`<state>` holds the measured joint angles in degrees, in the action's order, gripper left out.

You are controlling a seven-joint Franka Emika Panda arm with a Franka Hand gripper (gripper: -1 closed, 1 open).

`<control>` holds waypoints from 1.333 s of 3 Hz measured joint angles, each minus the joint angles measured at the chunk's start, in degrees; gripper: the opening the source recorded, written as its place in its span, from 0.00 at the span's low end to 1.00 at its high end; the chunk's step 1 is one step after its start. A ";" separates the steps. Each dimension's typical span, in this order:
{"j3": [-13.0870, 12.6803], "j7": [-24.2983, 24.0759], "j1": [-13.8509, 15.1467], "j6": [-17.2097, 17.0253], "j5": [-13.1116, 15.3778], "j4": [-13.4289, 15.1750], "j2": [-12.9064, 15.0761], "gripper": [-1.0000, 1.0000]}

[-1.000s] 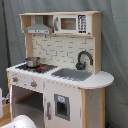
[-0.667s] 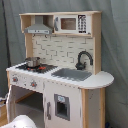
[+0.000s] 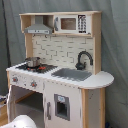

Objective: Play with the kitchen

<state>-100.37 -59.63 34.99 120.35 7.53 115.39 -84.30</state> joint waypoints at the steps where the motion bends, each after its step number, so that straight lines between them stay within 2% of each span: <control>1: 0.24 0.06 -0.04 -0.35 0.03 0.00 0.00 1.00; 2: 1.60 4.25 0.01 -2.47 0.31 -2.74 0.00 1.00; 3: 2.48 9.47 0.50 -3.03 0.71 -5.66 -0.02 1.00; 4: 4.48 15.83 1.17 -3.86 1.14 -8.98 -0.03 1.00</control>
<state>-95.88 -43.79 36.16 116.48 8.67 106.41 -84.33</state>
